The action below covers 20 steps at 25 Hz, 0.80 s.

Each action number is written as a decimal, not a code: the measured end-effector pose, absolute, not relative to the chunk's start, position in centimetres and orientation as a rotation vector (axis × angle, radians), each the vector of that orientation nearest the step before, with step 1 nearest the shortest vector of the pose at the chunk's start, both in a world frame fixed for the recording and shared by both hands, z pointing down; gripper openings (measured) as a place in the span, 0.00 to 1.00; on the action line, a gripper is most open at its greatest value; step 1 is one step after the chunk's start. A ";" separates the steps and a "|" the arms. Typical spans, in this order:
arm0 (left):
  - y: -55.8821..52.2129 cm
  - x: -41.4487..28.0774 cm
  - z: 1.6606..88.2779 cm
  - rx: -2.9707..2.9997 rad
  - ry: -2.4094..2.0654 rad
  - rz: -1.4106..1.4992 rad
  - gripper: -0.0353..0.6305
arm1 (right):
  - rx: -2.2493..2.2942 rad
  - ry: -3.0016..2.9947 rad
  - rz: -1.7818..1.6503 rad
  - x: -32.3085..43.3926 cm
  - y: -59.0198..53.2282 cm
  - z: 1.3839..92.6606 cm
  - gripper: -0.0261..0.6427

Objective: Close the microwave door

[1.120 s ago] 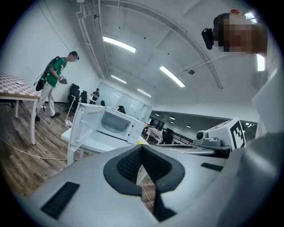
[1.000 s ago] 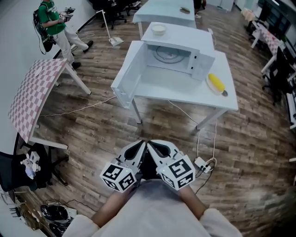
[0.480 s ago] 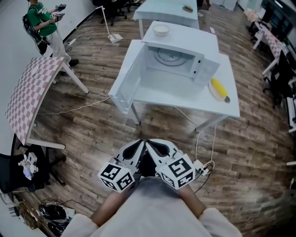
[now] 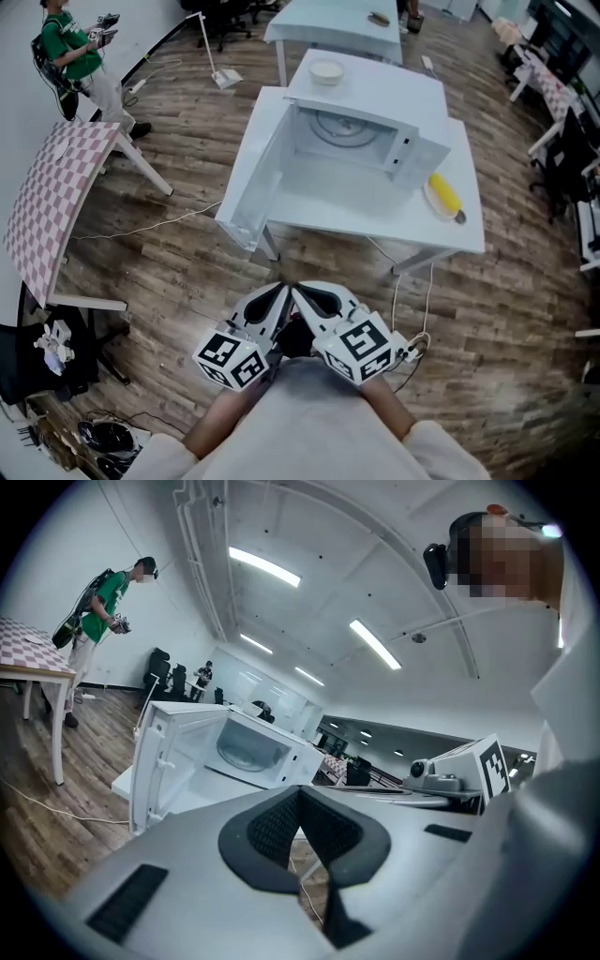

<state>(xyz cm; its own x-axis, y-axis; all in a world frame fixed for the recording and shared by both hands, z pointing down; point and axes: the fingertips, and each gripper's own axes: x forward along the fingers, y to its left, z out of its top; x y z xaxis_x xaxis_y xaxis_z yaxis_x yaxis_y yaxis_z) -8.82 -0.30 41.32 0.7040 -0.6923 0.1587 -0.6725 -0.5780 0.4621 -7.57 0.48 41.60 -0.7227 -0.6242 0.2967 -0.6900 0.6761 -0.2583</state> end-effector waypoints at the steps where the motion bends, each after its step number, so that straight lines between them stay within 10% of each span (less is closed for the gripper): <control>1: -0.8 -8.8 41.2 2.418 -1.043 -0.056 0.08 | 1.074 -2.703 0.528 -7.6 0.0 41.4 0.07; 20: -9.4 -11.7 38.8 2.429 -1.027 -0.139 0.08 | 1.066 -2.696 0.482 -10.4 -8.7 39.5 0.07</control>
